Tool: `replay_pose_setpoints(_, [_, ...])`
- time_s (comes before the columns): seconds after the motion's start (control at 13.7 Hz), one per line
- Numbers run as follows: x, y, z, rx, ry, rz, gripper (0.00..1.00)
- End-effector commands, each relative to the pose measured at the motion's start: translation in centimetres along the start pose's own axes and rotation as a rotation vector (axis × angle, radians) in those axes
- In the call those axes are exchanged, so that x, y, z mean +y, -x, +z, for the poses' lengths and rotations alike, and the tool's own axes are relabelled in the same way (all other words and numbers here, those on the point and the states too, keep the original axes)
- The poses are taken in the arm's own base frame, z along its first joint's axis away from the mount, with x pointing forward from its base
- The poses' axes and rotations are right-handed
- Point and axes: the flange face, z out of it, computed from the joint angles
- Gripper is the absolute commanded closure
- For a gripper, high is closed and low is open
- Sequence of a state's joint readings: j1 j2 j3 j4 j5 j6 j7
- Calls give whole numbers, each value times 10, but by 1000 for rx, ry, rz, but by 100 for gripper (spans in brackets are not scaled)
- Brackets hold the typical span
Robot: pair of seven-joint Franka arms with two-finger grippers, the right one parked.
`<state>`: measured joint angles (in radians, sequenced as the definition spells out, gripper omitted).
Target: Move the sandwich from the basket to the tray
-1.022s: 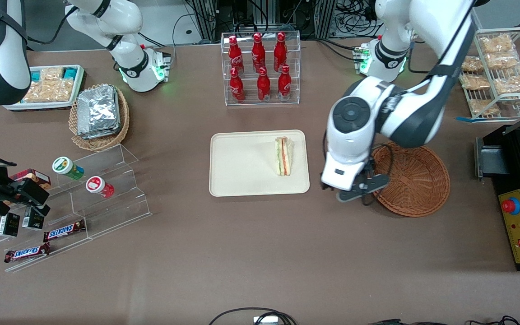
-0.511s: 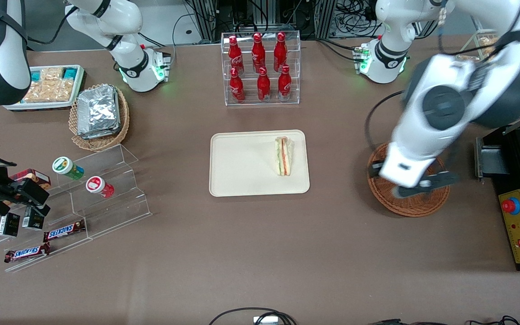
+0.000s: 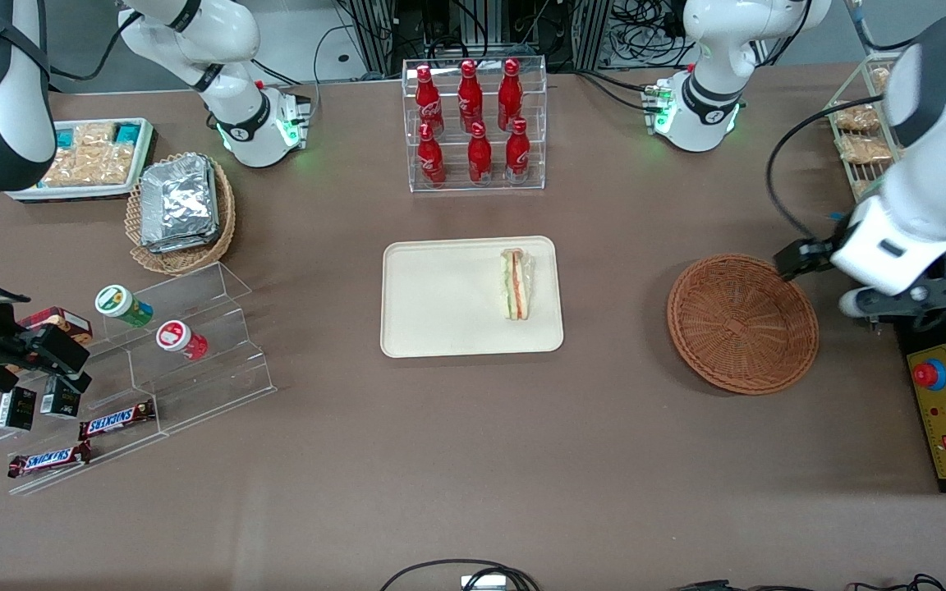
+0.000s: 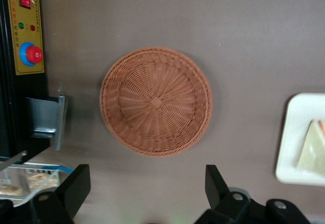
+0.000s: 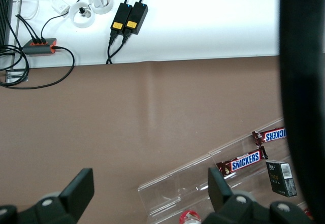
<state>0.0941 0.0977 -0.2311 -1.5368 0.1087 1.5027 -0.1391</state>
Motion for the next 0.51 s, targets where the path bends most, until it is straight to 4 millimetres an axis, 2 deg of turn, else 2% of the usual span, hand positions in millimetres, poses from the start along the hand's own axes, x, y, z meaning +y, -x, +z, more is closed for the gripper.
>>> replay_pose_setpoints(0.0, [-13,13,-21,-17,15,140,0])
replay_pose_setpoints(0.15, [-24,22,-32,-6,20,180,0])
replay_pose_setpoints(0.44, [-19,32,-44,18,88,219,0])
